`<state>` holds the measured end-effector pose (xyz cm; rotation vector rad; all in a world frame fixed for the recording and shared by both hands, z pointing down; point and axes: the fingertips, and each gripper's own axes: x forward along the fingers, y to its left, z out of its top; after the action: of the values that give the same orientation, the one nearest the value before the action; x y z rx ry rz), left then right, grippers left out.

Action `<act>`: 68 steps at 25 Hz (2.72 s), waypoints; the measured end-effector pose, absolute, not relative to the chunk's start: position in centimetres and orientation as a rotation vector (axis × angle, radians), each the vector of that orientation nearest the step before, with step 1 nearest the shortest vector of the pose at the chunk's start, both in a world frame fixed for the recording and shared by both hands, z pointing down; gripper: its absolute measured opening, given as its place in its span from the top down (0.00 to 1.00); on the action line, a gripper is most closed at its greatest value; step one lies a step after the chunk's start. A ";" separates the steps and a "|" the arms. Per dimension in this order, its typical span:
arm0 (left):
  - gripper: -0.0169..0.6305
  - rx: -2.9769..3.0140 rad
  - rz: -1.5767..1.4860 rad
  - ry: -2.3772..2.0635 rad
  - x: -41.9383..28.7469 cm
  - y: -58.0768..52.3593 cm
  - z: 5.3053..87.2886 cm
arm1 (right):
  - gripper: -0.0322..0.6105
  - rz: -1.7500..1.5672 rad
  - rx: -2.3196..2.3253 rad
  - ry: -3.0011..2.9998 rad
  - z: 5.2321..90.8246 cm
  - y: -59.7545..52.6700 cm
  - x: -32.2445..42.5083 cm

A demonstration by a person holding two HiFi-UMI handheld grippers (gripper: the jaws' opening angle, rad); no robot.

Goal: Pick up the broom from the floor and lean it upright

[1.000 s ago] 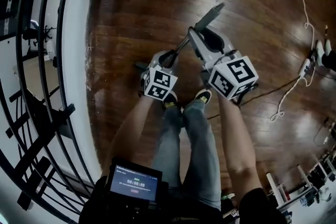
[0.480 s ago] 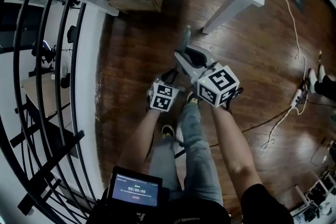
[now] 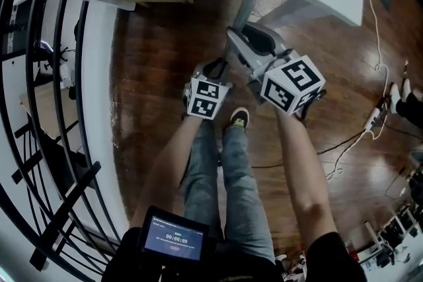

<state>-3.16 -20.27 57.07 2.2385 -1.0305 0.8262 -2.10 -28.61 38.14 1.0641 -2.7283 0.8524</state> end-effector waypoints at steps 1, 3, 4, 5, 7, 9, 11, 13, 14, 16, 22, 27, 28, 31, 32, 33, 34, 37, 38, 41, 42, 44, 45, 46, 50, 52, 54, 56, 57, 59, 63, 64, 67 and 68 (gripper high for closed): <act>0.82 2.237 0.833 -1.031 -3.2 -20.4 57.0 | 0.81 0.845 1.067 -2.731 38.1 -28.6 -2.1; 0.82 2.236 0.841 -1.038 -3.4 -20.5 57.0 | 0.81 0.802 1.043 -2.739 37.9 -28.5 -2.4; 0.82 2.237 0.836 -1.040 -3.4 -20.5 56.9 | 0.81 0.784 1.033 -2.739 37.8 -28.4 -2.6; 0.82 2.240 0.831 -1.040 -3.4 -20.5 56.9 | 0.81 0.776 1.034 -2.736 37.8 -28.5 -2.7; 0.82 2.243 0.836 -1.040 -3.6 -20.6 56.8 | 0.81 0.789 1.053 -2.723 37.9 -28.7 -2.7; 0.82 2.240 0.843 -1.043 -3.9 -21.0 56.7 | 0.81 0.802 1.064 -2.720 37.9 -29.1 -2.6; 0.82 2.242 0.840 -1.048 -3.9 -21.6 56.6 | 0.81 0.779 1.062 -2.723 37.6 -29.5 -2.6; 0.82 2.244 0.840 -1.051 -3.9 -22.0 56.5 | 0.81 0.762 1.062 -2.724 37.5 -29.7 -2.6; 0.82 2.242 0.841 -1.049 -3.9 -22.0 56.6 | 0.81 0.765 1.063 -2.722 37.5 -29.7 -2.6; 0.82 2.236 0.836 -1.039 -3.8 -21.9 56.7 | 0.81 0.772 1.057 -2.719 37.7 -29.7 -2.5; 0.80 2.203 0.773 -1.029 -3.8 -22.0 57.2 | 0.80 0.782 1.065 -2.714 37.8 -29.8 -2.4; 0.70 2.182 0.786 -1.027 -4.7 -21.5 57.8 | 0.75 0.841 1.101 -2.725 37.8 -29.9 -1.9; 0.67 2.181 0.786 -1.021 -4.8 -21.4 57.9 | 0.73 0.844 1.111 -2.726 37.8 -30.0 -1.8; 0.61 2.195 0.783 -1.019 -5.2 -21.5 57.6 | 0.66 0.844 1.131 -2.722 37.7 -30.3 -1.3; 0.61 2.194 0.778 -1.021 -5.3 -21.5 57.4 | 0.66 0.852 1.137 -2.723 37.6 -30.3 -1.0; 0.61 2.188 0.771 -1.024 -5.4 -21.5 57.2 | 0.66 0.861 1.143 -2.725 37.4 -30.1 -0.8; 0.61 2.185 0.760 -1.027 -5.6 -21.4 56.8 | 0.66 0.865 1.151 -2.725 37.2 -29.8 -0.5; 0.61 2.191 0.732 -1.039 -6.6 -20.8 55.5 | 0.66 0.874 1.171 -2.712 37.2 -28.6 0.5; 0.61 2.190 0.722 -1.050 -7.1 -20.6 55.0 | 0.66 0.885 1.176 -2.705 37.3 -28.1 0.9; 0.61 2.178 0.670 -1.098 -8.9 -19.3 53.0 | 0.66 0.902 1.157 -2.675 37.2 -25.6 2.2; 0.61 2.183 0.658 -1.110 -9.7 -18.6 51.9 | 0.66 0.901 1.141 -2.662 37.0 -24.5 2.6; 0.62 2.215 0.632 -1.123 -10.9 -17.2 48.4 | 0.67 0.909 1.115 -2.636 35.7 -22.3 3.4; 0.63 2.232 0.618 -1.126 -11.3 -16.6 46.0 | 0.68 0.925 1.106 -2.629 34.7 -21.3 3.9; 0.65 2.244 0.603 -1.128 -11.6 -15.9 43.6 | 0.68 0.949 1.097 -2.628 33.4 -20.3 4.3; 0.71 2.306 0.506 -1.170 -11.6 -14.9 34.9 | 0.70 0.973 1.071 -2.697 28.3 -18.4 5.5; 0.72 2.368 0.437 -1.160 -10.0 -15.3 31.0 | 0.71 0.924 1.112 -2.749 25.0 -18.2 6.6; 0.77 2.418 0.367 -1.147 -9.5 -14.9 26.0 | 0.73 0.895 1.143 -2.802 20.6 -17.3 6.2; 0.80 2.451 0.304 -1.192 -11.0 -14.9 20.3 | 0.75 0.862 1.112 -2.881 15.5 -16.8 3.5; 0.81 2.451 0.272 -1.232 -12.2 -14.6 17.5 | 0.75 0.844 1.088 -2.912 13.2 -16.3 2.0; 0.93 2.429 0.198 -1.312 -14.2 -13.9 12.7 | 0.79 0.797 1.081 -2.943 8.9 -15.4 -0.3; 0.95 2.455 0.023 -1.386 -16.2 -13.2 4.9 | 0.95 0.620 1.062 -2.981 3.3 -13.3 -4.3; 0.95 2.466 0.000 -1.395 -16.4 -12.7 3.9 | 0.95 0.600 1.037 -2.990 2.8 -12.6 -5.3; 0.95 2.492 -0.037 -1.402 -16.7 -12.0 2.3 | 0.95 0.581 1.005 -2.976 3.1 -12.2 -7.0; 0.95 2.501 -0.044 -1.404 -17.0 -11.9 1.8 | 0.95 0.575 0.997 -2.970 3.3 -12.4 -7.5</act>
<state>-17.01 -11.88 1.83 2.5007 -1.4035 -0.0437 -7.51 -12.37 3.30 0.9975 -2.9699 0.5752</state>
